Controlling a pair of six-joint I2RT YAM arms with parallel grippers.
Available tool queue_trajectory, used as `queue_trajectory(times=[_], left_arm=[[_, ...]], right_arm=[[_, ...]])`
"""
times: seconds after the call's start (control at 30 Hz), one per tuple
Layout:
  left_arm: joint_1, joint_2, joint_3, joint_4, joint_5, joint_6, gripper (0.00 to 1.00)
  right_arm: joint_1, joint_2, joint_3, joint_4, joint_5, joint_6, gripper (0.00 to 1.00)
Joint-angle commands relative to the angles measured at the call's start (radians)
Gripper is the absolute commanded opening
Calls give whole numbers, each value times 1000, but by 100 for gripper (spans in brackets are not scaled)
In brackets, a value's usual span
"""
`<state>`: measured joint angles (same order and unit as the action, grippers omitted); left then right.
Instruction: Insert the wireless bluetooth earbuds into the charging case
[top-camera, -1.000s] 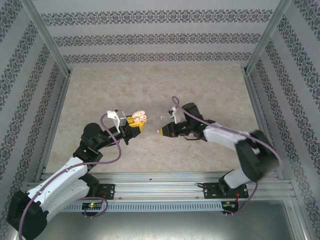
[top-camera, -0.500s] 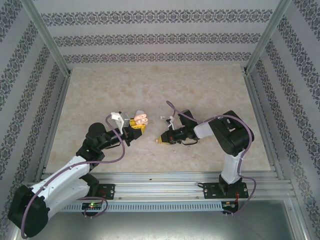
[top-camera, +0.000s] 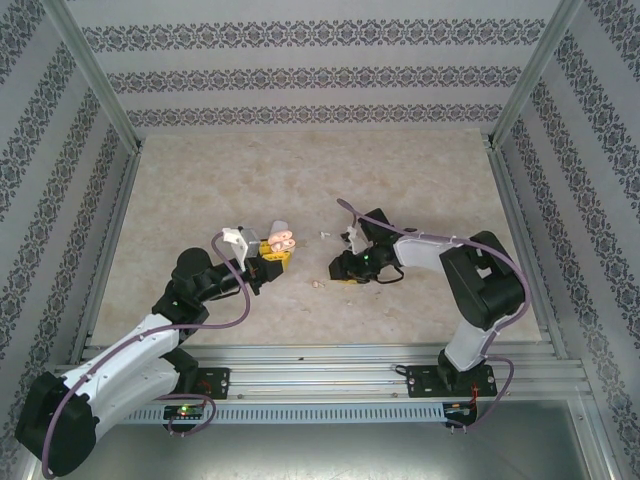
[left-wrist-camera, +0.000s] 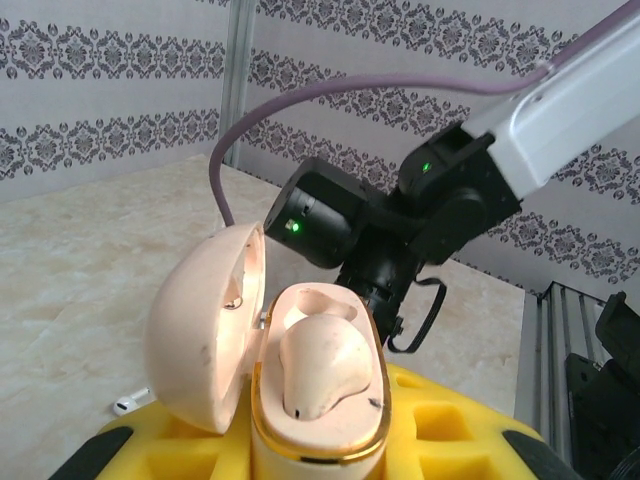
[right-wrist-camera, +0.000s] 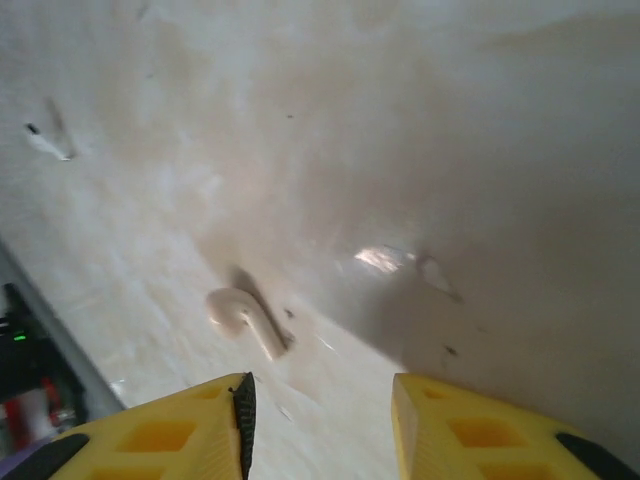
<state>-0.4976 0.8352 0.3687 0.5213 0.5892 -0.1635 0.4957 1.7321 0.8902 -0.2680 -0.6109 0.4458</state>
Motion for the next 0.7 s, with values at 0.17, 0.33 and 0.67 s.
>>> queue_trajectory(times=[0.17, 0.33, 0.67], left_arm=[[5, -57, -18, -18, -3, 23, 11], [5, -111, -28, -67, -5, 18, 11], [6, -203, -35, -171, -29, 34, 12]], right_arm=[[211, 18, 256, -350, 203, -335, 48], [214, 81, 329, -344, 146, -462, 51], [253, 200, 443, -458, 239, -608, 50]])
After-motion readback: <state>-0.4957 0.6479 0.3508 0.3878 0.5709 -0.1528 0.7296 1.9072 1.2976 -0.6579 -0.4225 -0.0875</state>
